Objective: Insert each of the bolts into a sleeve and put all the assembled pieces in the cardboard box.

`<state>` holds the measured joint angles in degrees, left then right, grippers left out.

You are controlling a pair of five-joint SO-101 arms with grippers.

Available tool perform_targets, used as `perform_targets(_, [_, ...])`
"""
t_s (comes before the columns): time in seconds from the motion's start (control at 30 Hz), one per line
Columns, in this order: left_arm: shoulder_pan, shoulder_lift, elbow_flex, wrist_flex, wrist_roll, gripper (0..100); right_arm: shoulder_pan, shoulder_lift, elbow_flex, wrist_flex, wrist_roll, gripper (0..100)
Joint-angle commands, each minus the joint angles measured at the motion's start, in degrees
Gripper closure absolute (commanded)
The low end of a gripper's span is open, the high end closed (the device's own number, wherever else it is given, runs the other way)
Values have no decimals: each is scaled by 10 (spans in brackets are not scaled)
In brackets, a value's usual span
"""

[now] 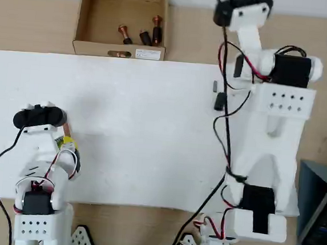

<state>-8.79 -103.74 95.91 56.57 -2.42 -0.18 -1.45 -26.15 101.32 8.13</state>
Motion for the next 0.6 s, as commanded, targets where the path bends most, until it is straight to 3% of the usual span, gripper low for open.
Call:
perform_targets(0.0, [-7, -5, -2, -11, -4, 996, 20, -7, 51, 6, -66, 990])
perform_targets(0.2, [-7, -5, -2, -11, -3, 996, 8, 78, 71, -13, -146, 990])
perform_targets(0.47, [-7, -5, -2, -11, -4, 996, -4, 206, 23, -34, -156, 986])
perform_targets(0.57, [-7, -5, -2, -11, -4, 996, -15, 248, -28, -29, -156, 924])
